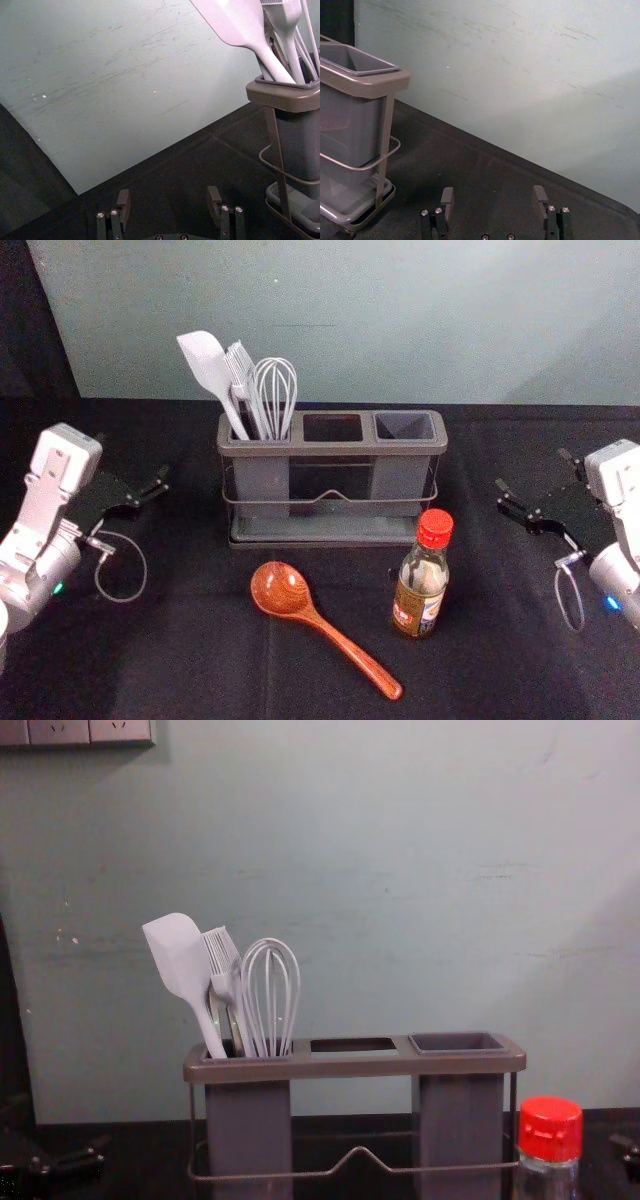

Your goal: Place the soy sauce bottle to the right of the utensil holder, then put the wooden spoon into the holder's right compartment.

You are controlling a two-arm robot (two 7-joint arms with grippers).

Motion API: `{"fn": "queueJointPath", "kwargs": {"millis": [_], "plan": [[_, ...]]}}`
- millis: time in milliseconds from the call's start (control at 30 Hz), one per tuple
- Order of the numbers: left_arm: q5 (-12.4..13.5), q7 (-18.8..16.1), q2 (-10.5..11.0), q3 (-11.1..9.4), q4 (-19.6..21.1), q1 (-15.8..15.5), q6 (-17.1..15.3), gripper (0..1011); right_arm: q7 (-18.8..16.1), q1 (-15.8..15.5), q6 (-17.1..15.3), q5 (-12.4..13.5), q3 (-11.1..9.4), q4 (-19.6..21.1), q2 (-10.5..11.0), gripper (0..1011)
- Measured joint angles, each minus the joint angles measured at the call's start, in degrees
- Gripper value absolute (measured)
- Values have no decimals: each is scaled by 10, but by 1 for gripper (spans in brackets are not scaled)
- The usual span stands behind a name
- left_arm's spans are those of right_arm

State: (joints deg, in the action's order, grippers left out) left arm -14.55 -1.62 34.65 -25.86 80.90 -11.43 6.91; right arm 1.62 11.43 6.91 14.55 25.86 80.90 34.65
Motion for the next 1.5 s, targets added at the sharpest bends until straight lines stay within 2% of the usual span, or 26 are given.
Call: {"fn": "queueJointPath", "kwargs": {"millis": [567,800,900,1000,1100,1200,1233,1267,1400,1500], "plan": [[0,0,0,0,0,0,0,1005,0,0,0,0,0,0,0,1003],[0,0,0,0,0,0,0,1005,-7,-39,13,8,-24,33,17,1003],[0,0,0,0,0,0,0,1005,-15,-67,24,20,-38,57,30,1003],[0,0,0,0,0,0,0,1005,-39,-106,38,45,-57,89,51,1003],[0,0,0,0,0,0,0,1005,-66,-129,50,66,-67,107,68,1002],[0,0,0,0,0,0,0,1005,-128,-165,70,108,-81,132,100,1003],[0,0,0,0,0,0,0,1005,-128,-165,70,108,-81,132,100,1003],[0,0,0,0,0,0,0,1005,-152,-177,77,126,-85,140,111,1003],[0,0,0,0,0,0,0,1005,-213,-201,95,161,-93,151,132,1003],[0,0,0,0,0,0,0,1005,-235,-207,100,174,-95,154,136,1002]]}}
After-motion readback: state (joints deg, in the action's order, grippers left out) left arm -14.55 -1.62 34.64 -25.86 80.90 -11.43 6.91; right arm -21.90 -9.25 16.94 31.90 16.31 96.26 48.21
